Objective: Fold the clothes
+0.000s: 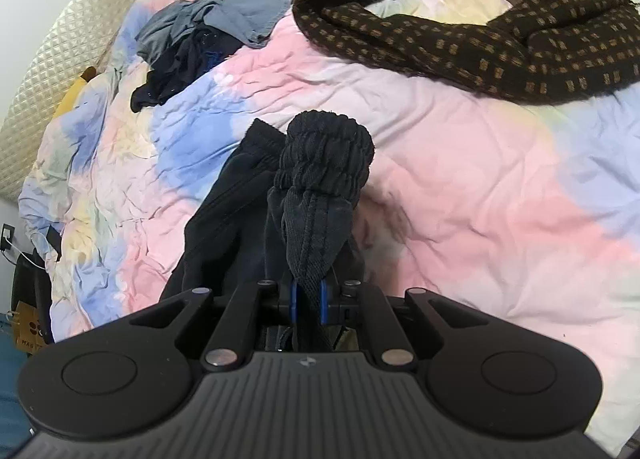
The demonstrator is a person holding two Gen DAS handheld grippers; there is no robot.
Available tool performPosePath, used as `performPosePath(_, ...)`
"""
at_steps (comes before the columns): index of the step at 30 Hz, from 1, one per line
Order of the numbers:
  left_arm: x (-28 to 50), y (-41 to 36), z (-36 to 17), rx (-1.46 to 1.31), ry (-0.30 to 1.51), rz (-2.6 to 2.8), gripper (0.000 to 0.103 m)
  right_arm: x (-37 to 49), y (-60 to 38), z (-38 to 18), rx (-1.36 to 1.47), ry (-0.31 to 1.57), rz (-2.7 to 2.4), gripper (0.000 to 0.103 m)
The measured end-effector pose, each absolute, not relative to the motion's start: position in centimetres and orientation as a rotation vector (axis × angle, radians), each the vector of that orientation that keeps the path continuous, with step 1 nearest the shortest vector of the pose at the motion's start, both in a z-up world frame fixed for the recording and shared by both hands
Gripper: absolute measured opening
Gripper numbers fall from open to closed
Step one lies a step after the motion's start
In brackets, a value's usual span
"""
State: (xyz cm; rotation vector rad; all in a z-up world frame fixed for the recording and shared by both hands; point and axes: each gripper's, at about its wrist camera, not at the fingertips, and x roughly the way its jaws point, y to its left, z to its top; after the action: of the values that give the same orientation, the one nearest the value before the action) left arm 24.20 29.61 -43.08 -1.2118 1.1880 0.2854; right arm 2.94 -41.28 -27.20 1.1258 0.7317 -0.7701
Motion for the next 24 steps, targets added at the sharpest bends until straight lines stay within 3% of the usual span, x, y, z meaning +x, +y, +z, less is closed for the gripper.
performPosePath(1, 24.1, 29.7, -42.7, -1.219, 1.188, 0.285, 0.016, 3.0, -41.2, -27.2, 1.126, 0.729, -0.769, 0.010)
performPosePath(4, 23.0, 30.3, -40.9, -1.336, 1.140, 0.331, 0.011, 2.6, -41.1, -27.4, 1.133, 0.723, -0.775, 0.010)
performPosePath(9, 22.4, 30.6, -37.7, -1.554, 1.097, 0.463, 0.010, 1.6, -41.2, -28.1, 1.145, 0.729, -0.793, 0.010)
performPosePath(15, 28.6, 28.8, -36.2, -1.606, 1.185, 0.648, 0.013, 1.0, -41.5, -28.9, 1.162, 0.729, -0.810, 0.010)
performPosePath(17, 31.2, 28.0, -35.8, -1.598, 1.206, 0.659, 0.022, 0.8, -41.7, -29.1, 1.167, 0.730, -0.817, 0.010)
performPosePath(19, 33.1, 27.0, -35.3, -1.583, 1.209, 0.574, 0.063, 0.6, -42.0, -29.2, 1.174, 0.727, -0.821, 0.011)
performPosePath(24, 35.7, 26.4, -33.0, -1.496, 1.184, 0.299, 0.083, 0.0, -42.3, -29.6, 1.194, 0.722, -0.829, 0.011)
